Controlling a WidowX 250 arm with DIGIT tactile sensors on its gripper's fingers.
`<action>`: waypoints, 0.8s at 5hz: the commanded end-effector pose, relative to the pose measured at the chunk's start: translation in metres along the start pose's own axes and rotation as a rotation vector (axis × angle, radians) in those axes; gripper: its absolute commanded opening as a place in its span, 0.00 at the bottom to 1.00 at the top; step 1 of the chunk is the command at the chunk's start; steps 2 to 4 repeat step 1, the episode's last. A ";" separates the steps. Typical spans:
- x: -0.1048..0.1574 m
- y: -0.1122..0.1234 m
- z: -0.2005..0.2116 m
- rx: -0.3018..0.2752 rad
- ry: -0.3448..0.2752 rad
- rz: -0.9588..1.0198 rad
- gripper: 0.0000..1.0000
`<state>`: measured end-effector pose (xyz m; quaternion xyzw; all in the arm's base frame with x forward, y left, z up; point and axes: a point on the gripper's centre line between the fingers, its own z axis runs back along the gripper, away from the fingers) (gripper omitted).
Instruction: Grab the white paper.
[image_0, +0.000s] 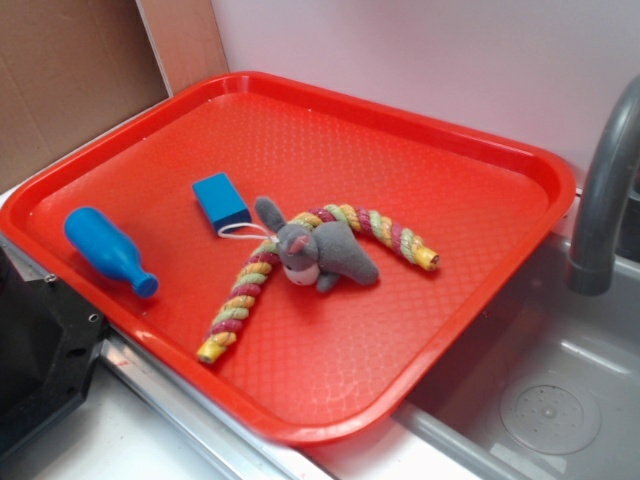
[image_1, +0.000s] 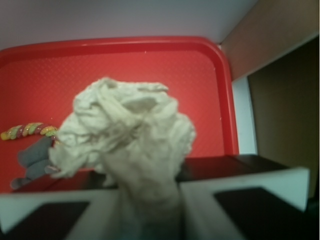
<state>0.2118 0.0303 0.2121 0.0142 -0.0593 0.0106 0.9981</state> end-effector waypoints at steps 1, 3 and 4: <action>0.010 -0.013 0.006 0.010 -0.025 -0.018 0.00; 0.010 -0.013 0.006 0.010 -0.025 -0.018 0.00; 0.010 -0.013 0.006 0.010 -0.025 -0.018 0.00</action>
